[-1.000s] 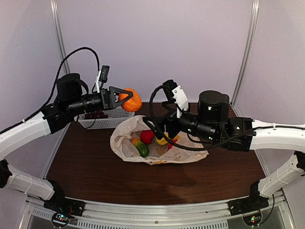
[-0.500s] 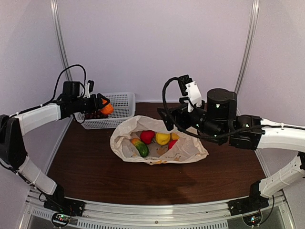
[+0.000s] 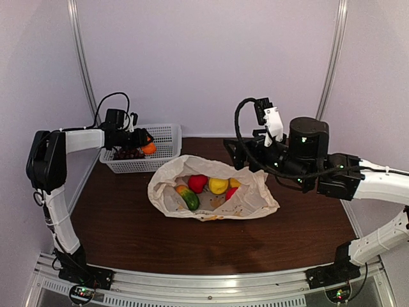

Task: Untie the knot of the plastic bag and take out the fruit
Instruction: Place the fake fruit in the bin.

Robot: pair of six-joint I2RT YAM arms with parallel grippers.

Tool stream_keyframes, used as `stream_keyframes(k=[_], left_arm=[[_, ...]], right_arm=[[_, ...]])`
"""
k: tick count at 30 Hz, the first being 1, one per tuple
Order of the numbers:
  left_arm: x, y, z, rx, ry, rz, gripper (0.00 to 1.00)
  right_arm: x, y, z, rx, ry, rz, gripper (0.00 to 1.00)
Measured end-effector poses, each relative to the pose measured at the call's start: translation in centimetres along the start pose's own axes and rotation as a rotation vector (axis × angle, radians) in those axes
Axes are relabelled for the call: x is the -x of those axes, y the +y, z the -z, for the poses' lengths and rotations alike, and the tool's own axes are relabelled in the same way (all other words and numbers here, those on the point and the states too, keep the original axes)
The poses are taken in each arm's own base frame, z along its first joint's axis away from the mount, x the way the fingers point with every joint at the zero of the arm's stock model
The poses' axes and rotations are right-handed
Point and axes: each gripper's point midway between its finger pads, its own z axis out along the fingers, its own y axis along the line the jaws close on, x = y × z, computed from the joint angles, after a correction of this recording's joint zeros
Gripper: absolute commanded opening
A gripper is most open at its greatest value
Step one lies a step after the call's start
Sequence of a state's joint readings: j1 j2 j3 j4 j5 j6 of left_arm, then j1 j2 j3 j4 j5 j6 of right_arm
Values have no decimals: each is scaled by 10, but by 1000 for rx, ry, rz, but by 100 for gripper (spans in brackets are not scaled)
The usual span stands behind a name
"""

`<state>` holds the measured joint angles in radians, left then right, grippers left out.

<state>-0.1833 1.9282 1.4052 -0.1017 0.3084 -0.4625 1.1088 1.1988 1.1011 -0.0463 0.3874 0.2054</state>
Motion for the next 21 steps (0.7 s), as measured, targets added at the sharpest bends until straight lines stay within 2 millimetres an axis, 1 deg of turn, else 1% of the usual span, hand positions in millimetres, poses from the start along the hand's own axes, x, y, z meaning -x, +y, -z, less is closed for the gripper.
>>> stream_keyframes(k=[2, 5, 11, 15, 19, 21], left_arm=[[-7, 8, -9, 16, 23, 3, 55], [-21, 16, -15, 39, 65, 11, 65], [-25, 18, -16, 47, 81, 3, 85], [-26, 19, -15, 52, 86, 0, 93], [-22, 18, -14, 55, 84, -1, 94], [-22, 18, -14, 58, 84, -2, 95]], right_arm=[[-2, -2, 0, -7, 9, 1, 99], [-5, -4, -1, -16, 16, 3, 99], [-12, -9, -1, -36, 40, 9, 99], [-18, -14, -1, -53, 57, 4, 99], [-24, -20, 1, -66, 70, 6, 99], [-23, -22, 3, -73, 67, 4, 99]])
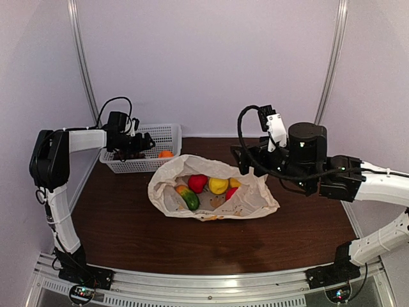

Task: Untie the knot of the plastic bag and take out the fruit
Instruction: Place the fake fruit in the bin, then hold the bag opening of the takeout bag.

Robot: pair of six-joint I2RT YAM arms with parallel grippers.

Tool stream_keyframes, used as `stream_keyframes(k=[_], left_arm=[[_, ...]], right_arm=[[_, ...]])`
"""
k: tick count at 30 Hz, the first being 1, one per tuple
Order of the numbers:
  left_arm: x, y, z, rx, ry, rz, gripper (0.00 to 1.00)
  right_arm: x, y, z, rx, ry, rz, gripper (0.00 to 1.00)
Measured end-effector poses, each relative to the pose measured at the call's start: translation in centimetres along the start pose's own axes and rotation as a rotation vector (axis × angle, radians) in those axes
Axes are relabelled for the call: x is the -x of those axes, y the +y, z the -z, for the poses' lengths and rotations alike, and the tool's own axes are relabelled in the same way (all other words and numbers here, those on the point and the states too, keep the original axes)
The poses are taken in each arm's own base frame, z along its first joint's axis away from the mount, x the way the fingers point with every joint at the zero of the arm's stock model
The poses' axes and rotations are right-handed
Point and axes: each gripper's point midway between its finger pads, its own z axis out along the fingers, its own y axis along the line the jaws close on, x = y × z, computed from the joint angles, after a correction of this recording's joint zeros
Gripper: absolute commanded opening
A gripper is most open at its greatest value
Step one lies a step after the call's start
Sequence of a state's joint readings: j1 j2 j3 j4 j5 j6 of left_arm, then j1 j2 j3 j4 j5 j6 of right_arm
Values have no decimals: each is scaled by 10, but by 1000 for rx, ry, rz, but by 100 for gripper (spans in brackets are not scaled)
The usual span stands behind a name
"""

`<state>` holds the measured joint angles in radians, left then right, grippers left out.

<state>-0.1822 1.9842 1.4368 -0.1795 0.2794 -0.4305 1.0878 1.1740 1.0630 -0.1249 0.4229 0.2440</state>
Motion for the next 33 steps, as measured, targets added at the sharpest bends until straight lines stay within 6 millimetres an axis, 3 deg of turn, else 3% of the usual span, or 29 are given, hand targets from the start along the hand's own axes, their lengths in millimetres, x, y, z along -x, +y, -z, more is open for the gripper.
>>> stream_keyframes(k=[4, 7, 10, 14, 17, 19, 21, 24, 28, 33], left_arm=[[0, 1, 5, 13, 1, 1, 95], [10, -8, 24, 6, -28, -7, 94], [30, -30, 71, -27, -106, -31, 94], [59, -78, 151, -130, -246, -90, 94], [57, -126, 193, -217, -293, -153, 95], [38, -167, 208, -297, -282, -206, 94], [6, -206, 214, -376, -231, -253, 94], [-43, -247, 217, -455, -137, -304, 94], [-88, -284, 223, -513, -64, -362, 92], [-131, -318, 234, -568, -13, -430, 82]], right_arm=[[2, -5, 4, -12, -2, -8, 99], [1, -11, 6, -35, 3, -17, 99], [-4, -19, 6, -57, 21, -20, 99], [-19, -27, 6, -79, 61, -22, 99], [-39, -32, 5, -93, 108, -15, 99], [-52, -35, 5, -101, 143, -13, 99], [-61, -36, 6, -104, 166, -13, 99], [-70, -37, 6, -99, 184, -25, 96], [-81, -36, 7, -84, 207, -40, 88], [-81, -31, 5, -66, 205, -60, 77]])
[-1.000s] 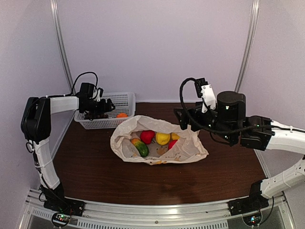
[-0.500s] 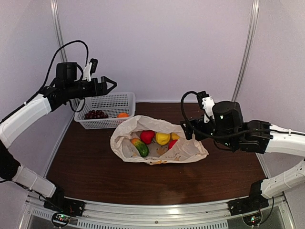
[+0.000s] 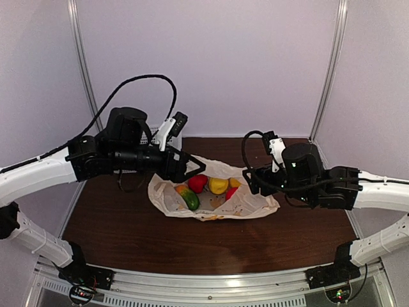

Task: Untie the knot of the plastic bag and take out the fruit
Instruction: Hold the bag opening of the takeout bag.

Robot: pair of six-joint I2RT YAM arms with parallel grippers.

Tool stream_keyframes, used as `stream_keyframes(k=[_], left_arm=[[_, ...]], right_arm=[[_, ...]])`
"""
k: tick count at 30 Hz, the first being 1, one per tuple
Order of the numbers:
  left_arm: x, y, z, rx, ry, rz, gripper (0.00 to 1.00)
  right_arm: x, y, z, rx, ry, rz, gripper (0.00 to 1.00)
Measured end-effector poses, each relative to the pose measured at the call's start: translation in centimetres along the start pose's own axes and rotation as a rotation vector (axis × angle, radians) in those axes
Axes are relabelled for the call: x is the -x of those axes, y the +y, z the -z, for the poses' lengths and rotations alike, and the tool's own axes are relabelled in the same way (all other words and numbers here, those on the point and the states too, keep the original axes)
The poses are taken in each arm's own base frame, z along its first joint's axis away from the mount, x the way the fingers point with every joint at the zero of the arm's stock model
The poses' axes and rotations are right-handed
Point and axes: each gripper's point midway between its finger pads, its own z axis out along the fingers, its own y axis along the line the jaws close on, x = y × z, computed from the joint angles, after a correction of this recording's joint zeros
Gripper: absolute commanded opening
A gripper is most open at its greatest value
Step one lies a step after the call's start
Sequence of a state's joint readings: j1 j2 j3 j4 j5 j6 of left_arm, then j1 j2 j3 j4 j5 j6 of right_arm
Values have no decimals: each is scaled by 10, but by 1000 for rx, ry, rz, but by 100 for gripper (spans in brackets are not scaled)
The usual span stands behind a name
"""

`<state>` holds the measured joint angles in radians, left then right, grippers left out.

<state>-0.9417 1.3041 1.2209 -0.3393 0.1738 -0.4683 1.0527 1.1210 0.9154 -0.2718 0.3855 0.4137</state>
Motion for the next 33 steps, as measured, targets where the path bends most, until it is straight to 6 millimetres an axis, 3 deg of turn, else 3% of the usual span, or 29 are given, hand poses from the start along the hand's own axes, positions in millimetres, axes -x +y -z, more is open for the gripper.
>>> stream_keyframes(k=[3, 7, 13, 17, 25, 33], left_arm=[[-15, -12, -12, -12, 41, -10, 78], [-45, -9, -41, 19, 126, -14, 76], [-84, 25, -74, 161, 239, -6, 70], [-103, 49, -91, 256, 295, 8, 65], [-121, 89, -106, 397, 328, 20, 60], [-112, 125, -105, 485, 292, 45, 68]], right_arm=[[-1, 2, -2, 5, 4, -5, 75], [-4, 1, -4, 2, 8, -10, 63], [-4, 1, -4, 2, 4, -21, 30], [-2, 2, -4, 8, -3, -35, 18], [4, 6, -2, 31, -19, -53, 7], [8, 9, -2, 49, -32, -63, 7]])
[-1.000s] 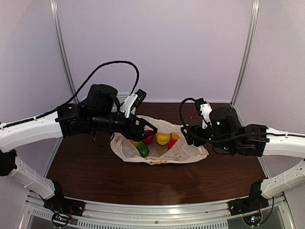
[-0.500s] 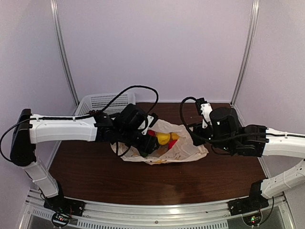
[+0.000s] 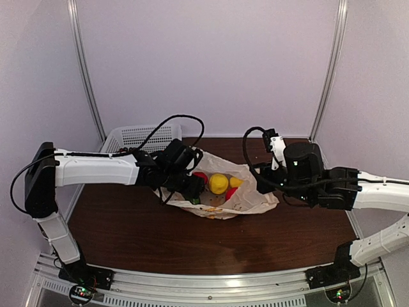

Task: Untie the knot of the plastic bag and take out the fruit
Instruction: Hold the bag opening of the takeout bag, then reach into the gripper of the takeout bag.

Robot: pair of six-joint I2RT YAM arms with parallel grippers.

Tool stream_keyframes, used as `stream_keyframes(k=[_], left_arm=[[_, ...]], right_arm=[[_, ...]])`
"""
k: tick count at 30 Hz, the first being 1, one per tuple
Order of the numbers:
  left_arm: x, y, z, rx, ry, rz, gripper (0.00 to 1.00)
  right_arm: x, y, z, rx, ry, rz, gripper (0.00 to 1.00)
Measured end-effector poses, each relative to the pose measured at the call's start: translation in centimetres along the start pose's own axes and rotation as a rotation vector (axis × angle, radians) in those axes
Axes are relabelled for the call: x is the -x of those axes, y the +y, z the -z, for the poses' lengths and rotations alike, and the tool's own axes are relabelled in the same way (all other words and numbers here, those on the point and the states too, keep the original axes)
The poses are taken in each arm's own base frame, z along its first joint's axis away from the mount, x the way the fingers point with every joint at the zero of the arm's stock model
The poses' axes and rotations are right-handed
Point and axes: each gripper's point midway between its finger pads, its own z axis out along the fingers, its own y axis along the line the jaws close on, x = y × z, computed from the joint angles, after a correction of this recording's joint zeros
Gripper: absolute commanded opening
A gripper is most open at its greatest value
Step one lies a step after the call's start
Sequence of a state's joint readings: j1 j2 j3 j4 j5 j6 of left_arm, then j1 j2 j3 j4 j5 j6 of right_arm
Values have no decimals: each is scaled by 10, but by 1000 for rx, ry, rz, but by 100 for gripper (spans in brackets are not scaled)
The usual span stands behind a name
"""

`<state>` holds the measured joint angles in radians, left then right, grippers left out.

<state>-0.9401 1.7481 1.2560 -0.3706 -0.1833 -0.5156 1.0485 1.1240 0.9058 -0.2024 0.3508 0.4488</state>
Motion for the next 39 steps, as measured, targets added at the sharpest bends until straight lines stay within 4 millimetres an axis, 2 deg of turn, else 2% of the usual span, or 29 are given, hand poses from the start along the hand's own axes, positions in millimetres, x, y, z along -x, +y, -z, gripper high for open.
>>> stream_keyframes(k=[8, 15, 25, 39], left_arm=[[23, 20, -13, 4, -67, 27, 82], [20, 29, -34, 8, -57, 11, 90], [39, 47, -43, 8, -118, 1, 91], [40, 42, -73, -40, -110, -47, 95]], right_arm=[[0, 5, -3, 18, 1, -4, 6], [-6, 11, -12, 33, 12, -6, 5], [-13, 20, -24, 61, 27, -12, 4], [-13, 24, -26, 79, 27, -23, 3]])
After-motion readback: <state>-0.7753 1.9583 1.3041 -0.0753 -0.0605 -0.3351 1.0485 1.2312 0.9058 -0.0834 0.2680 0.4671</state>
